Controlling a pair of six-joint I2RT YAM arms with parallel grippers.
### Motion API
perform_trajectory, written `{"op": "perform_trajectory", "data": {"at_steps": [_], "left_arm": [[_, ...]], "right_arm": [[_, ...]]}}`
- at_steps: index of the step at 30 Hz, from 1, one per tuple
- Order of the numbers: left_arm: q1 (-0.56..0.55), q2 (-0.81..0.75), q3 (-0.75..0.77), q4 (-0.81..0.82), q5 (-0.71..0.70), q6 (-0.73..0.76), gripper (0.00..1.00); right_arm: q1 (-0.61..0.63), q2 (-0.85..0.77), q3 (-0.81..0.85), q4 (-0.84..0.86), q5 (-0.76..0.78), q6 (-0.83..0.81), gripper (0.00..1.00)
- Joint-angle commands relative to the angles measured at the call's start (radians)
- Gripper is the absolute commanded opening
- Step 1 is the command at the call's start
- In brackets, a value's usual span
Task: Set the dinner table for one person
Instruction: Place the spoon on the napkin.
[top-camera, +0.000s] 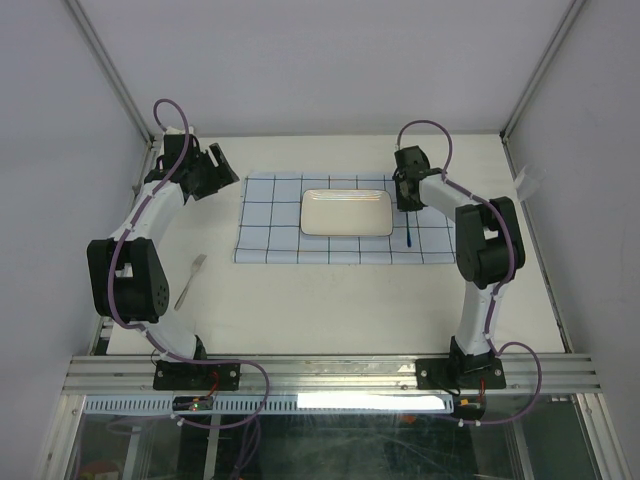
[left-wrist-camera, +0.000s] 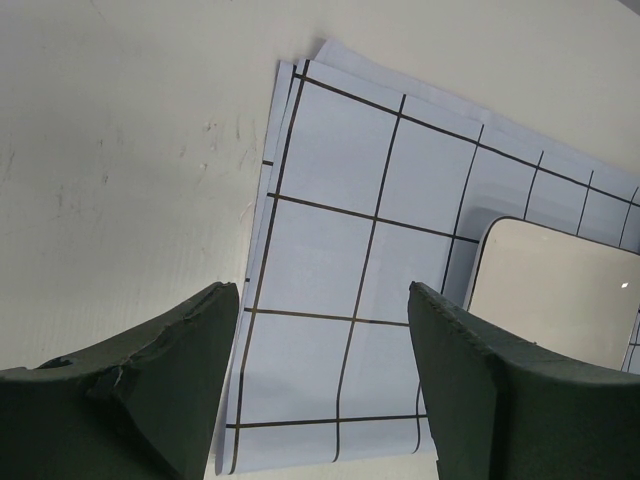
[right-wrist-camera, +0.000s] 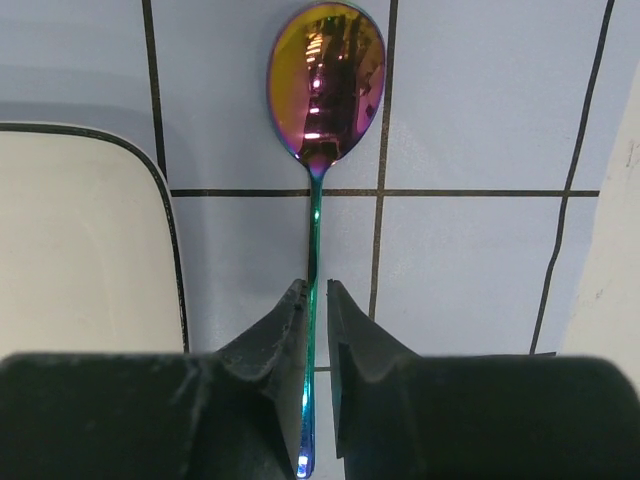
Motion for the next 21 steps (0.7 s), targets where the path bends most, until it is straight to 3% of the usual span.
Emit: {"op": "perform_trajectory", "data": {"at_steps": [1, 10, 21], "left_arm": [[-0.012, -0.025, 0.004, 0.050, -0.001, 0.001, 0.70], [-0.012, -0.051, -0.025, 0.066, -0.023, 0.013, 0.70], [-0.012, -0.174, -0.089, -0.002, -0.168, 0.046, 0.71]], "right_arm": [[-0.007, -0.032, 0.004, 0.023, 0.043, -0.011, 0.15], [-0.007, -0.174, 0.000, 0.048, 0.085, -0.020, 0.16], [-0.004, -0.289, -0.017, 0.077, -0.032, 0.003, 0.37]]}}
